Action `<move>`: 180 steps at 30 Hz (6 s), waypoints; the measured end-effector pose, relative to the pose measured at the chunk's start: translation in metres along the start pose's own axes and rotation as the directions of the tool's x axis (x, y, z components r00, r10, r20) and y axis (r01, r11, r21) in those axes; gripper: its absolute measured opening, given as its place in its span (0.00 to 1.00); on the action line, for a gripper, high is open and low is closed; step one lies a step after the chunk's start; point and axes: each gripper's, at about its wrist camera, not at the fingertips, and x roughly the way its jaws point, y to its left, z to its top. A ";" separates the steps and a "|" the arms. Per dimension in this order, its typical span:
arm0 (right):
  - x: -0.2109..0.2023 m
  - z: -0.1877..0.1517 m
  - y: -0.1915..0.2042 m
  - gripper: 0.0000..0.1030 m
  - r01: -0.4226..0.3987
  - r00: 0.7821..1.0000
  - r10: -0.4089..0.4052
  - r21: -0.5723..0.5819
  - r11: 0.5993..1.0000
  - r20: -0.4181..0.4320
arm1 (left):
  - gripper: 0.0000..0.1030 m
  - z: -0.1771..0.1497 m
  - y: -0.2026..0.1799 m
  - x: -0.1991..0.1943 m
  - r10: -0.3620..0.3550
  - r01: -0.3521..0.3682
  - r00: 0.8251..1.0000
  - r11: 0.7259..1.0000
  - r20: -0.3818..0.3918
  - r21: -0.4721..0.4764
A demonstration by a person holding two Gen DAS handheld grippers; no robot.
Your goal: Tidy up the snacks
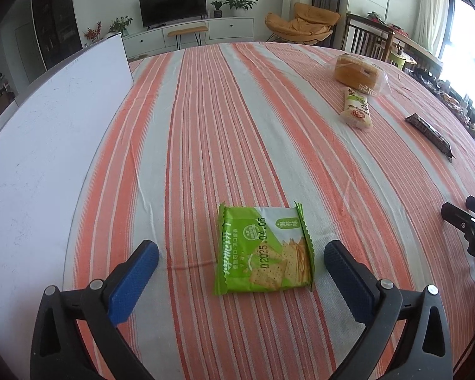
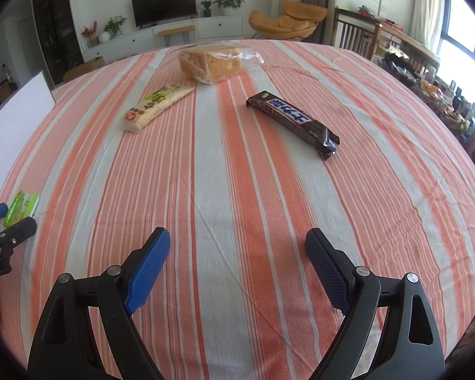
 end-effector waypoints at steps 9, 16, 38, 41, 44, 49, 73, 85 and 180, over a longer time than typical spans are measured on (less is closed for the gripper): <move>0.000 0.000 -0.001 0.87 0.000 1.000 0.000 0.000 1.000 0.000 | 1.00 0.000 0.000 0.000 0.000 0.000 1.000 1.000 0.000 0.000; -0.001 0.000 -0.001 0.87 -0.002 1.000 0.002 0.000 1.000 0.000 | 1.00 0.000 0.000 0.000 0.000 0.000 1.000 1.000 0.000 0.000; 0.055 0.121 -0.065 0.84 -0.073 0.984 0.054 -0.108 0.991 -0.170 | 1.00 0.000 0.000 0.001 0.000 0.000 1.000 1.000 0.000 0.000; 0.077 0.126 -0.052 0.83 -0.068 0.978 0.036 -0.152 0.986 -0.206 | 1.00 0.000 0.000 0.001 0.000 0.000 1.000 1.000 0.000 0.000; 0.089 0.125 -0.050 0.83 -0.076 0.973 0.043 -0.138 0.987 -0.228 | 1.00 0.000 0.000 0.001 -0.001 0.001 1.000 1.000 0.000 0.000; 0.081 0.118 -0.061 0.37 -0.070 0.977 0.052 -0.082 0.994 -0.207 | 1.00 0.000 0.000 0.001 0.000 0.000 1.000 1.000 0.000 -0.001; -0.022 -0.021 0.047 0.31 -0.225 0.974 0.222 -0.113 0.968 -0.038 | 1.00 0.001 0.000 0.001 -0.001 0.001 1.000 1.000 0.000 -0.001; -0.021 -0.026 0.051 0.79 -0.135 0.991 0.132 -0.149 0.980 -0.031 | 1.00 0.001 0.000 0.001 -0.001 0.001 1.000 1.000 0.000 -0.001; -0.018 0.031 0.041 0.67 -0.103 0.995 0.103 -0.088 0.991 -0.001 | 0.97 -0.010 0.018 -0.111 -0.104 0.110 0.990 0.992 0.098 -0.057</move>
